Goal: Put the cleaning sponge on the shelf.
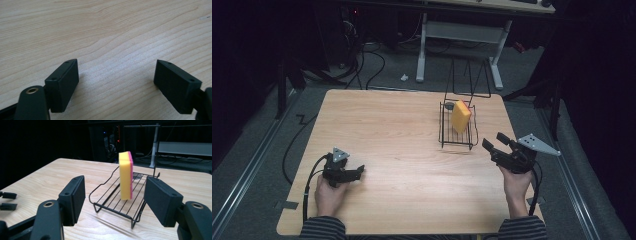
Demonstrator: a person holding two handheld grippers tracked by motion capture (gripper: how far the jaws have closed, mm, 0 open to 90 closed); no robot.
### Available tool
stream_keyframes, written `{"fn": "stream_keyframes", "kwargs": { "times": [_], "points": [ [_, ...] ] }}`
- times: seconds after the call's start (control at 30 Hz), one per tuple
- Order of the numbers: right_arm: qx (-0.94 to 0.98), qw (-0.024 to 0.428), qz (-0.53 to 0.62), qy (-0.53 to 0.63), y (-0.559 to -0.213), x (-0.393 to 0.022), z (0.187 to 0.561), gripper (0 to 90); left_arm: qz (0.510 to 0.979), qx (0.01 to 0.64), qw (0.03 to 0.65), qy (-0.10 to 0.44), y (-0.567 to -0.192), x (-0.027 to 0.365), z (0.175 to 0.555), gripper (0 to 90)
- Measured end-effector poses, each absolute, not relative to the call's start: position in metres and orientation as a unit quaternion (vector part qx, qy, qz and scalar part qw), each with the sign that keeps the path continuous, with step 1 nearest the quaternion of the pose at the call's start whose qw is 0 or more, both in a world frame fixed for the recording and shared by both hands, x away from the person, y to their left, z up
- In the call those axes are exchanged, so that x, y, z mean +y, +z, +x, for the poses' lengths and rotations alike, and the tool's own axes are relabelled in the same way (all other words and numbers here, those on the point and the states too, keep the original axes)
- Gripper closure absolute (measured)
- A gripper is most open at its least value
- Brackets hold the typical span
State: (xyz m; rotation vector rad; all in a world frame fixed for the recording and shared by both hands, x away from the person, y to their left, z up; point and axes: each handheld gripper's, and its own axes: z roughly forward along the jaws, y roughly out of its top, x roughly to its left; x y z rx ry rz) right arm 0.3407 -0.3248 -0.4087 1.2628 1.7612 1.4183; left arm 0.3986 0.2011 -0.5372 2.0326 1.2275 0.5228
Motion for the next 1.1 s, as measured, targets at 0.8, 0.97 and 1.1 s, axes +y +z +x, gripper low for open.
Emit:
{"fn": "stream_keyframes", "kwargs": {
  "times": [0.8, 0.97, 1.1],
  "points": [
    [0.669, 0.249, 0.455, 0.532, -0.435, -0.304, 0.331, 35.3, 0.784, 0.473, 0.347, 0.202, -0.537, 0.201, 0.398, 20.5],
    [0.676, 0.243, 0.454, 0.528, -0.442, -0.300, 0.334, 35.3, 0.784, 0.473, 0.347, 0.202, -0.537, 0.201, 0.398, 20.5],
    [0.676, 0.238, 0.455, 0.528, -0.446, -0.296, 0.334, 35.3, 0.784, 0.473, 0.347, 0.202, -0.537, 0.201, 0.398, 20.5]
  ]
}}
